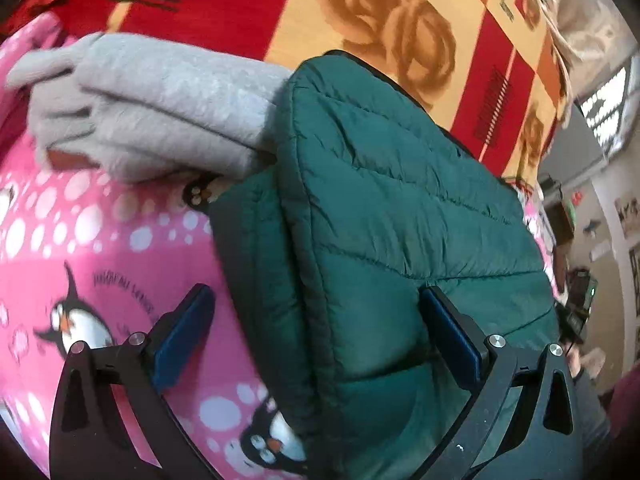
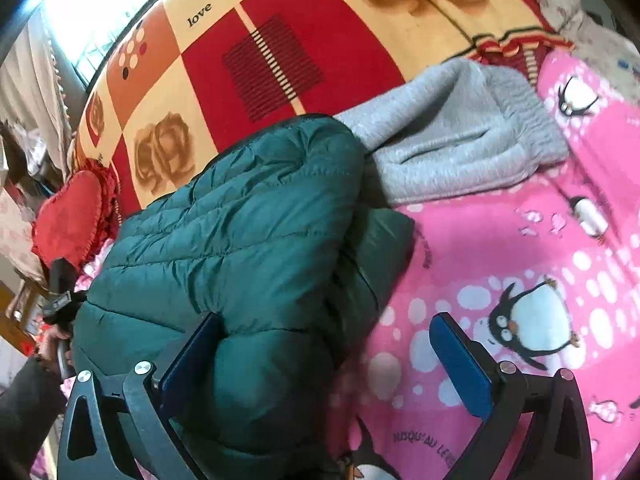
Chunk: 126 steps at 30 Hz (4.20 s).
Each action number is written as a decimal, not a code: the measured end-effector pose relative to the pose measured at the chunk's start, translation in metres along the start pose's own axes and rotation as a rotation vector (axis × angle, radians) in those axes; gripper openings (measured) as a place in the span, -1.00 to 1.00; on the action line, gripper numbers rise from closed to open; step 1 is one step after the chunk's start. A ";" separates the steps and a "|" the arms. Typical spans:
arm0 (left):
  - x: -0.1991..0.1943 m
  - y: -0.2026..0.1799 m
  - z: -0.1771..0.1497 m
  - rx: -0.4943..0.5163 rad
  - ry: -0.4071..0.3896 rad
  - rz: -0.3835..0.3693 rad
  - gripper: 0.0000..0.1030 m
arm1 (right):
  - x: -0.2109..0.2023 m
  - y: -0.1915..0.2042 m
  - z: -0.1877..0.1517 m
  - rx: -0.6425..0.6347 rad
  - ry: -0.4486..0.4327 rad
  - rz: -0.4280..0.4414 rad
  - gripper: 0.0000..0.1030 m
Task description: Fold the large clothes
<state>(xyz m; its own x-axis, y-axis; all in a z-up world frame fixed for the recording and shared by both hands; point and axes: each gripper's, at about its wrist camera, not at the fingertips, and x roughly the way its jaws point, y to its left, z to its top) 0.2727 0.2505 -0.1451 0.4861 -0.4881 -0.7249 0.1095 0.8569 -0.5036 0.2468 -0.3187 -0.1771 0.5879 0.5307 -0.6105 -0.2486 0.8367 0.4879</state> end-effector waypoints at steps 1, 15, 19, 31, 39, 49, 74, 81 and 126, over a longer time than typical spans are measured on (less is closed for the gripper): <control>0.002 0.000 0.001 0.020 0.002 0.000 0.99 | 0.003 -0.003 0.000 0.012 0.003 0.018 0.99; 0.003 0.002 -0.005 0.091 -0.124 -0.005 0.65 | 0.020 -0.011 0.019 -0.036 -0.054 0.284 0.37; -0.009 -0.014 -0.015 0.175 -0.201 0.027 0.07 | 0.017 -0.004 0.017 -0.068 -0.079 0.244 0.29; -0.003 0.006 -0.014 0.058 -0.199 -0.005 0.58 | 0.028 -0.002 0.018 -0.083 -0.034 0.190 0.27; 0.001 0.014 -0.008 0.021 -0.167 -0.080 0.57 | 0.034 0.004 0.020 -0.084 -0.023 0.175 0.29; -0.025 -0.029 -0.020 0.114 -0.249 0.062 -0.36 | 0.009 0.026 0.024 -0.189 -0.074 0.053 -0.14; -0.125 -0.114 -0.102 0.107 -0.336 0.212 -0.48 | -0.155 0.057 0.029 -0.257 -0.218 0.022 -0.77; -0.101 -0.071 -0.112 -0.008 -0.312 0.211 -0.47 | -0.099 0.045 0.020 -0.286 -0.132 -0.004 0.72; -0.165 -0.140 -0.141 0.036 -0.403 0.077 -0.56 | -0.186 0.088 -0.016 -0.395 -0.207 0.144 -0.50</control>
<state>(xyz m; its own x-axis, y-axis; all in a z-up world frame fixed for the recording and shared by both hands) 0.0548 0.1883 -0.0213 0.7938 -0.3243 -0.5144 0.0859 0.8973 -0.4331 0.1030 -0.3414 -0.0307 0.6571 0.6406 -0.3973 -0.5893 0.7652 0.2591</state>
